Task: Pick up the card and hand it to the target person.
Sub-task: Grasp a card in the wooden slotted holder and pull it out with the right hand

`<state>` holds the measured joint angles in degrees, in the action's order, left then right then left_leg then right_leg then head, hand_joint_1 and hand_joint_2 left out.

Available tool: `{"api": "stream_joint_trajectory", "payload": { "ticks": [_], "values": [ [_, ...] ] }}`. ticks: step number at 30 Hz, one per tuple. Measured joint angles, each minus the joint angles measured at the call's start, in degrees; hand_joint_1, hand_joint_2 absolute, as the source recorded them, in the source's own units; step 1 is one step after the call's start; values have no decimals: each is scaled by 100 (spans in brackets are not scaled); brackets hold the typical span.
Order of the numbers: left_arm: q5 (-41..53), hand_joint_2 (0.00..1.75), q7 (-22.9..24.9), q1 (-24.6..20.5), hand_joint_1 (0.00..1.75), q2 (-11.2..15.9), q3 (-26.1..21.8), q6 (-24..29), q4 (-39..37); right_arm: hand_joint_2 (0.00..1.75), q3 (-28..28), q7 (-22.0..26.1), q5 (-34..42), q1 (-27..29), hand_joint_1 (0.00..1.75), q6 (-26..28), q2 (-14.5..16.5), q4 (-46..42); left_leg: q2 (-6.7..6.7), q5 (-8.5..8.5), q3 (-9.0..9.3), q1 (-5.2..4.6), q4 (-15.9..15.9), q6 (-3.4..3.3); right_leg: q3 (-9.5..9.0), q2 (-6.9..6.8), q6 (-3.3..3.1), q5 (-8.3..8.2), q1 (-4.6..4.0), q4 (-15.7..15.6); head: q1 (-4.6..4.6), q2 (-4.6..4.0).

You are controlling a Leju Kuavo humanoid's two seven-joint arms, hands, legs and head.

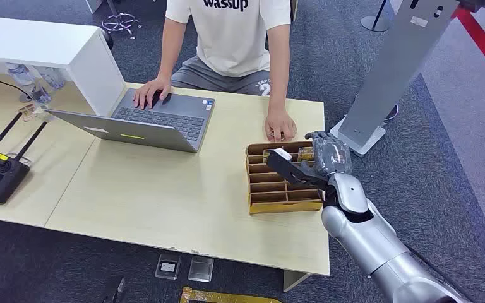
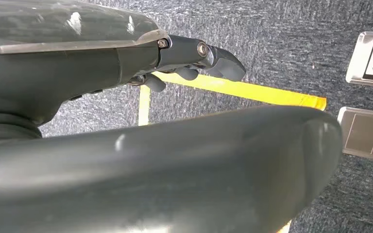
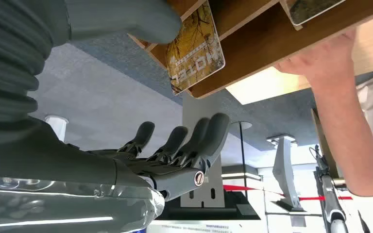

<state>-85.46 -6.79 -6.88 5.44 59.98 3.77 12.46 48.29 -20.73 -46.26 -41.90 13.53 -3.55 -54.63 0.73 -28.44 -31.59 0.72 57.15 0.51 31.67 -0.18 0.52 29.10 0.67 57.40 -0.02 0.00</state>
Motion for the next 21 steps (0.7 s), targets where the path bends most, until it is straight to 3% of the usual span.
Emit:
{"api": "stream_joint_trajectory", "payload": {
  "ticks": [5,10,21],
  "values": [
    [0,0,2,-2,0,0,3,0,0,175,1,0,13,-10,82,42,13,134,0,0,0,0,0,0,0,0,0,0,0,0,2,0],
    [0,0,3,-2,0,1,5,1,0,175,1,-1,23,-21,88,67,21,245,0,0,0,0,0,0,0,0,0,0,0,0,2,0],
    [-7,0,9,-2,0,1,8,1,0,175,3,32,29,-54,71,96,48,395,0,0,1,0,0,0,0,0,0,0,0,0,2,0]
  ]
}}
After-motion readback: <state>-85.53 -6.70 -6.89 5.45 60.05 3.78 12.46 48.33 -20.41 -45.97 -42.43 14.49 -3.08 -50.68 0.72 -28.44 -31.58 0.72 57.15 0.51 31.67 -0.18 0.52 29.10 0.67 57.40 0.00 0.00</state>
